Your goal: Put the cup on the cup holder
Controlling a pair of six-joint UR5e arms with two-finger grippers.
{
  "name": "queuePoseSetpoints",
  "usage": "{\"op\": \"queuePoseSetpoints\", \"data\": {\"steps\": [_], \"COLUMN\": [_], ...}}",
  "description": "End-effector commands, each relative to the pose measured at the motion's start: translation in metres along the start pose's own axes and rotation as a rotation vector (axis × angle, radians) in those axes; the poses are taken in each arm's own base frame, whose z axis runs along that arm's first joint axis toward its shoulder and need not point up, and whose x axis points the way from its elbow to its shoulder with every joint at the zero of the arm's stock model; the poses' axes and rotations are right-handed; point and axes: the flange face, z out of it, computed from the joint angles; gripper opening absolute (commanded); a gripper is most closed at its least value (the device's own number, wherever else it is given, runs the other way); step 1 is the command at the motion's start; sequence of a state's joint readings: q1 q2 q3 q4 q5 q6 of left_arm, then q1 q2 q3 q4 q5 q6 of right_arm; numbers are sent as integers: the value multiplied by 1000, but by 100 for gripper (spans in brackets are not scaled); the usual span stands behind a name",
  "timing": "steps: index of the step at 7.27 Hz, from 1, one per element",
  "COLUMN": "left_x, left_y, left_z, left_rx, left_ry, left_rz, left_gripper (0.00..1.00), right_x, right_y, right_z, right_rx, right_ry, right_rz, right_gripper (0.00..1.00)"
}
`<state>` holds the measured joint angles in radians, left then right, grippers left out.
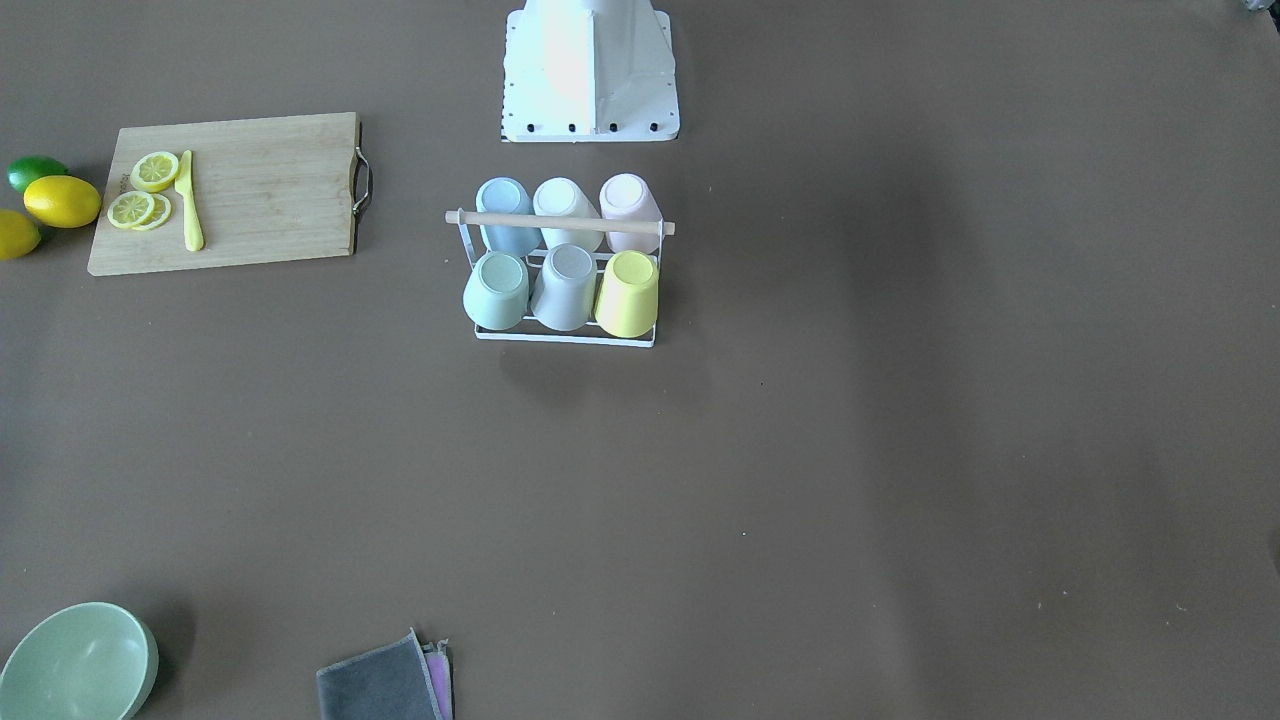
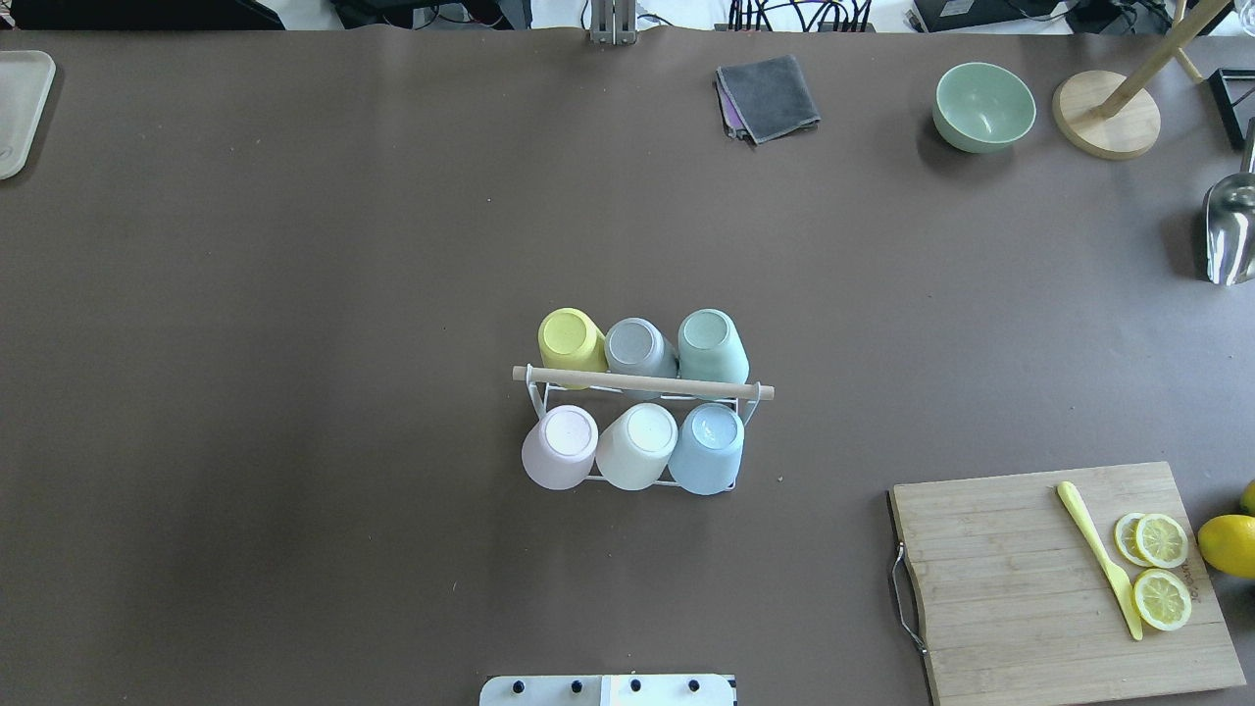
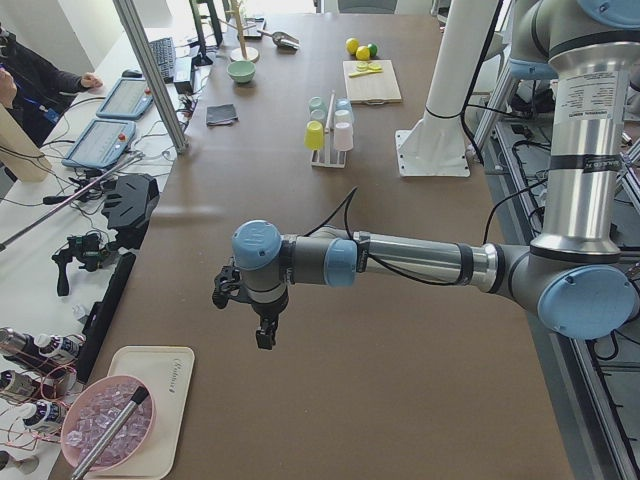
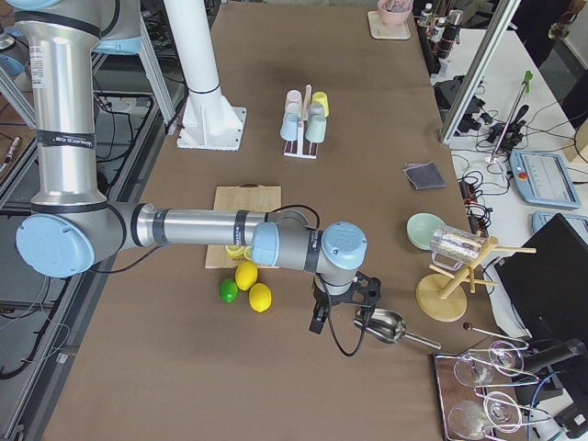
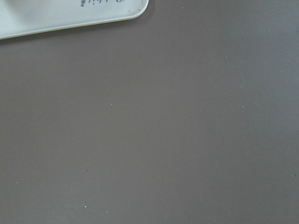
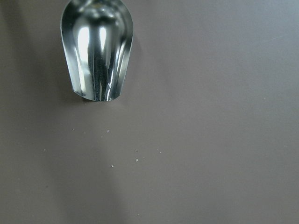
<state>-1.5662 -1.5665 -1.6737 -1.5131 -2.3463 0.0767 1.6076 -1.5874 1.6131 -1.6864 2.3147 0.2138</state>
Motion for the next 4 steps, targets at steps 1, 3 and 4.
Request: {"op": "queuePoseSetpoints", "data": {"steps": [1, 3, 4], "left_x": [-1, -2, -3], "left_y": [0, 1, 1], "left_z": [2, 3, 4], "left_rx": [-3, -6, -8], "left_ry": [-1, 1, 1], "left_rz": [-1, -4, -6], "left_gripper": [98, 98, 98], "right_x": [0, -1, 0], "right_y": [0, 0, 0], "right_z": [0, -1, 0], "right_rx": [-1, 1, 0], "right_ry": [-1, 0, -2], "right_rz": [1, 0, 0], "right_gripper": [100, 100, 100]}}
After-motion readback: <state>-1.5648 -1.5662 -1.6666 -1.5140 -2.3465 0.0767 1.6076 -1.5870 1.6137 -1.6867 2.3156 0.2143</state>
